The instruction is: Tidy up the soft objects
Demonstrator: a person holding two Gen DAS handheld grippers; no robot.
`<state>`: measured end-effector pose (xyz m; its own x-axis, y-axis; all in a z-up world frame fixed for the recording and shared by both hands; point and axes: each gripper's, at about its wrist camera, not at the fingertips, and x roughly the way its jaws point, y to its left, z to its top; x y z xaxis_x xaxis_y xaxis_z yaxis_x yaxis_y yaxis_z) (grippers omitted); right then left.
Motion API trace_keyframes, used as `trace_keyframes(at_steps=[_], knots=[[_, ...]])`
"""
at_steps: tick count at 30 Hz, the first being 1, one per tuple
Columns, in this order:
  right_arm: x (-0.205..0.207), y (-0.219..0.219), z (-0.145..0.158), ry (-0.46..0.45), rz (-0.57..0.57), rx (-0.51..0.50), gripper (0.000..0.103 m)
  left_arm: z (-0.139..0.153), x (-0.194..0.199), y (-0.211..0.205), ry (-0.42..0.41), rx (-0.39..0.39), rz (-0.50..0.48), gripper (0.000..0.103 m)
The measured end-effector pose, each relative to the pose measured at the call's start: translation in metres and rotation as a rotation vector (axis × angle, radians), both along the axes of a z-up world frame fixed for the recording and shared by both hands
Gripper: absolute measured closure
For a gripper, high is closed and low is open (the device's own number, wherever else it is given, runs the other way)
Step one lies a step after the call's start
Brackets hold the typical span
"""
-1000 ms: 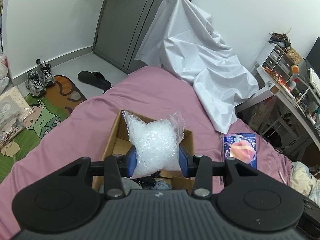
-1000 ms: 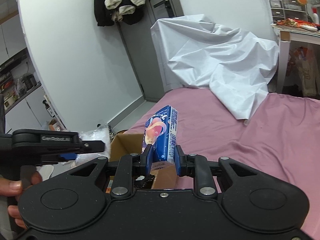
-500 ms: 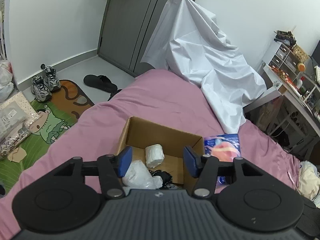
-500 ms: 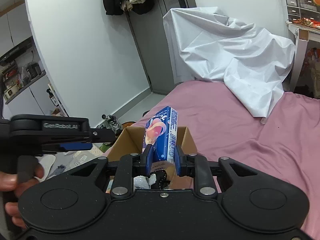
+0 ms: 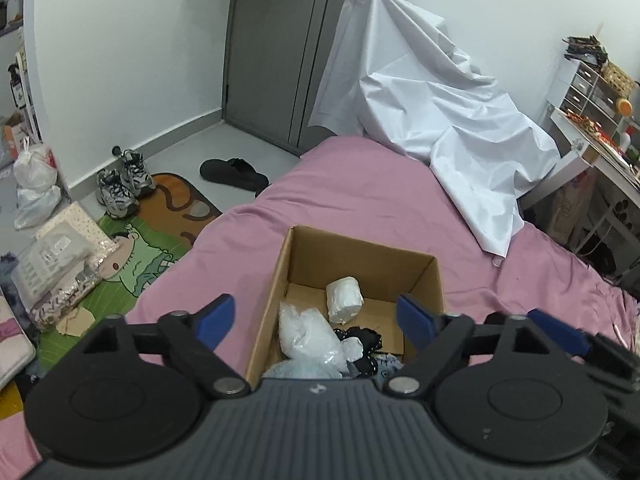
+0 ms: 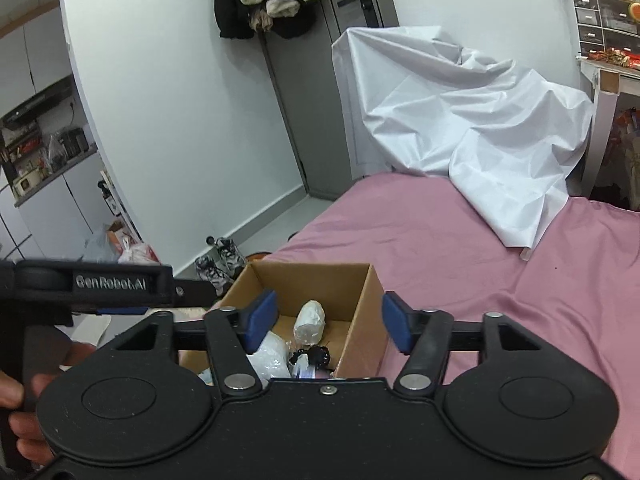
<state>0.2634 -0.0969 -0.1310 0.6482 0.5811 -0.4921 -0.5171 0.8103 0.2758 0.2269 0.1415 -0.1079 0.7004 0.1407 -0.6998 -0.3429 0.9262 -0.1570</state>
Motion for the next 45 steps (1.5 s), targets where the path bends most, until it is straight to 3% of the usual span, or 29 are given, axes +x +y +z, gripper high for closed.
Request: trace_keyframes(at_steps=[6,28,32,45], knots=[[-0.009,-0.018,0.017,-0.015,-0.038,0.086,0.015,0.012,-0.014,-0.004,0.009,0.015,0.024,0.006],[-0.035,-0.036,0.064,-0.071,-0.097,0.136,0.009,0.074,-0.077,0.013,-0.038,0.049,0.061,0.002],[-0.047,-0.035,0.076,-0.097,-0.077,0.107,0.0,0.086,-0.089,0.014,-0.056,0.068,0.047,0.002],[-0.083,-0.05,0.096,-0.094,-0.029,-0.005,0.0,0.1,-0.117,-0.007,-0.051,0.088,-0.047,0.001]])
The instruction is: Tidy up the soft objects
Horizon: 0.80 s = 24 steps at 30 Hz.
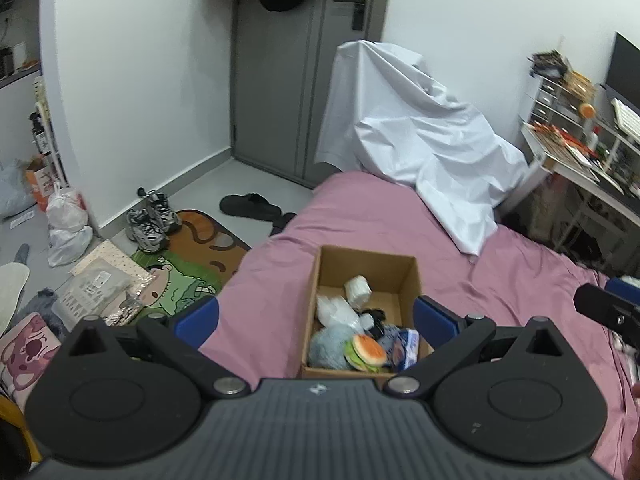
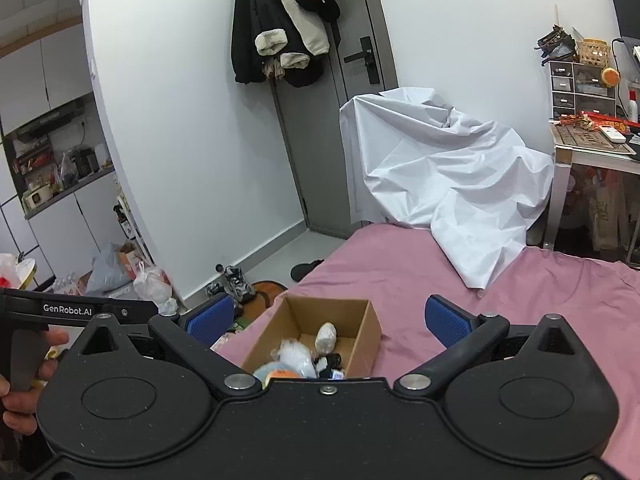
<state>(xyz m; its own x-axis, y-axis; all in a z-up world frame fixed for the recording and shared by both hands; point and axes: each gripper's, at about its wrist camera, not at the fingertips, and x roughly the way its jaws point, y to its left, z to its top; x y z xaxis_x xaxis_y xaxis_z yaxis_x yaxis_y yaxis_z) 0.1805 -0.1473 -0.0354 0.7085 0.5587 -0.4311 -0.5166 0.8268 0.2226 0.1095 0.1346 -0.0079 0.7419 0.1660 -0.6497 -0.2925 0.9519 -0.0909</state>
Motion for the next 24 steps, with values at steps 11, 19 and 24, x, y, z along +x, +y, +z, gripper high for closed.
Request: trace_keyframes(at_steps=[11,19,24], knots=[[-0.023,-0.033,0.0,0.027,-0.031,-0.019,0.0,0.001,-0.022,-0.021,0.006,-0.006,-0.072,0.001],[-0.044,-0.048,-0.004,0.039,-0.043,-0.047,0.0,0.001,-0.035,-0.036,0.017,-0.002,-0.108,0.001],[-0.057,-0.057,-0.007,0.05,-0.017,-0.073,0.0,-0.002,-0.041,-0.046,0.042,0.009,-0.126,0.001]])
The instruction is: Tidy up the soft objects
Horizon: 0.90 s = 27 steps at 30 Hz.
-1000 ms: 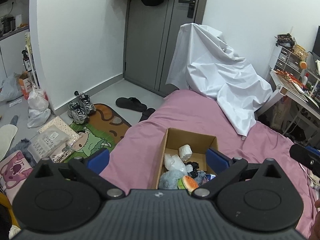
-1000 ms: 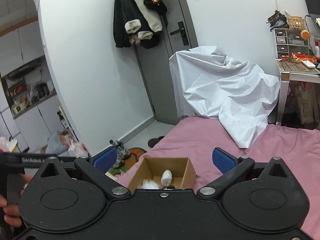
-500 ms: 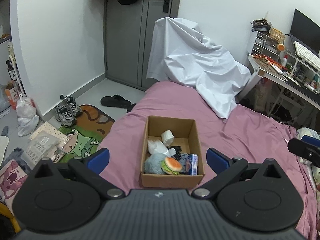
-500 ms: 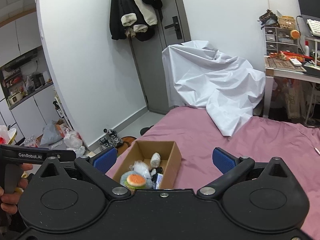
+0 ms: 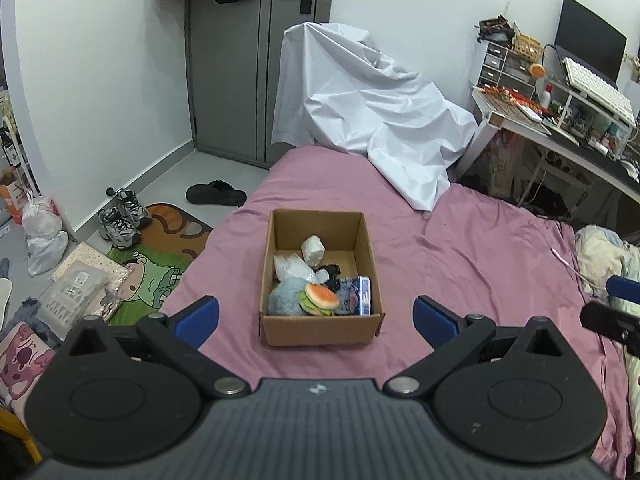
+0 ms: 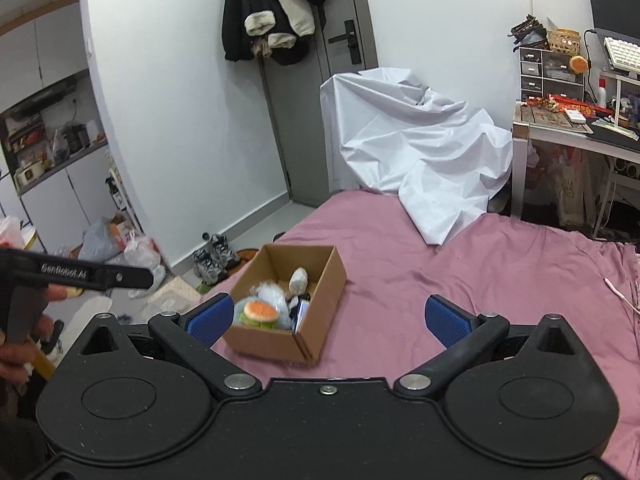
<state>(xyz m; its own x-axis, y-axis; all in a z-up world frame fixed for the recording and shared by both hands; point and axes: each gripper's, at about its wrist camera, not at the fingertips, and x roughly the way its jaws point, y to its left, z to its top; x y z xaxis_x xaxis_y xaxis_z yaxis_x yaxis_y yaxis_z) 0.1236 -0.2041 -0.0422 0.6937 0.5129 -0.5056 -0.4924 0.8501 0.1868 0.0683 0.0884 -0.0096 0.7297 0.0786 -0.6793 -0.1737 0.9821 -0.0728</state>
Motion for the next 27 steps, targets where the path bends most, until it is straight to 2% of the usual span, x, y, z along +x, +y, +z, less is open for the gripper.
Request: trace_keyframes(at_steps=[8,27], knots=[[-0.019,-0.004,-0.004,0.022,0.025,-0.017,0.0,-0.003,-0.011,-0.019,0.011,0.003,-0.015,0.001],[-0.023,-0.007,-0.004,0.039,0.041,0.011,0.0,0.006,-0.024,-0.043,-0.02,0.014,-0.037,0.001]])
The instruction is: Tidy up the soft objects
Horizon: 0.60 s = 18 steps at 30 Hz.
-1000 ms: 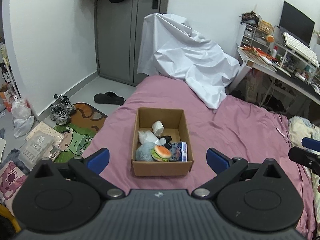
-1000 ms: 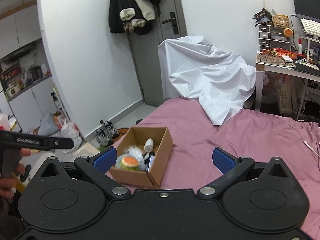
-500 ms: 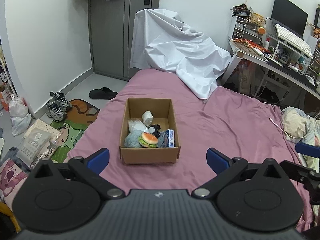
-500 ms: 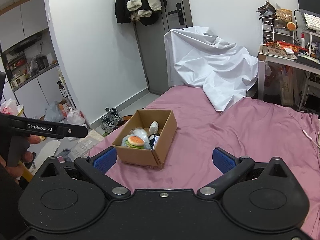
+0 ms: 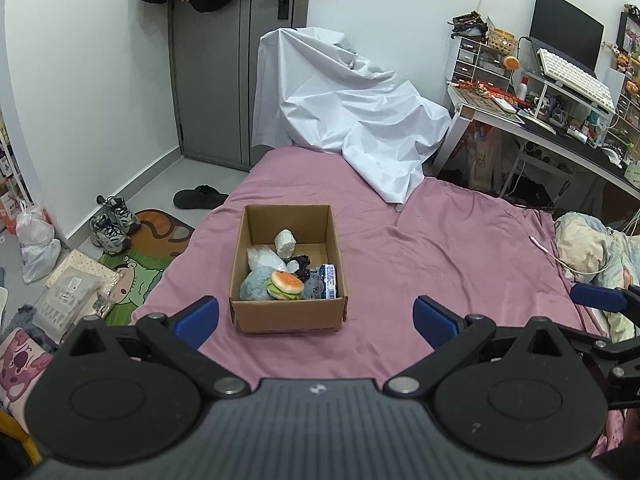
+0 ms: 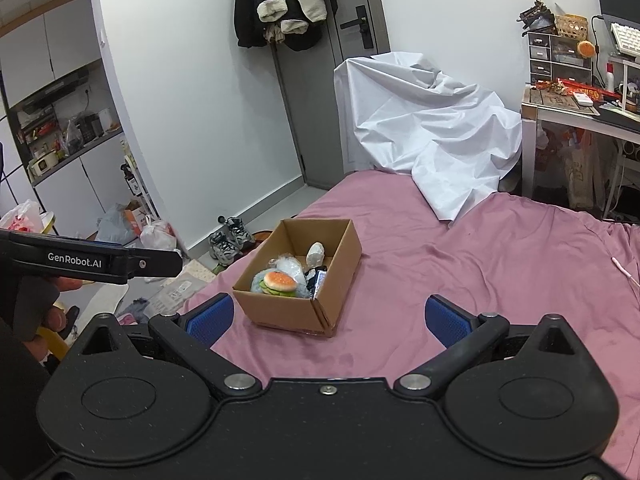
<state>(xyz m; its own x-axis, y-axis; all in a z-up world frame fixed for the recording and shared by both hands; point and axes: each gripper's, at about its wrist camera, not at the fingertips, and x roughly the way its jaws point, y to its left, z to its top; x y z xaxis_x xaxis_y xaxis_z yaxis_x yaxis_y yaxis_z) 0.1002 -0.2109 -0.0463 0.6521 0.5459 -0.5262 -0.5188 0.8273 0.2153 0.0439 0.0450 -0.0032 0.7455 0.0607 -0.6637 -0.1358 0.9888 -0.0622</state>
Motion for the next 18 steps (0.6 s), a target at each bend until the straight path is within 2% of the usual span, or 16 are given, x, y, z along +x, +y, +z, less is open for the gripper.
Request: trace_keyframes(at_steps=[18], knots=[[0.0012,-0.0011,0.0001,-0.008,-0.007,0.007,0.0,0.0016,0.0017,-0.0005,0.003,0.004,-0.004,0.001]])
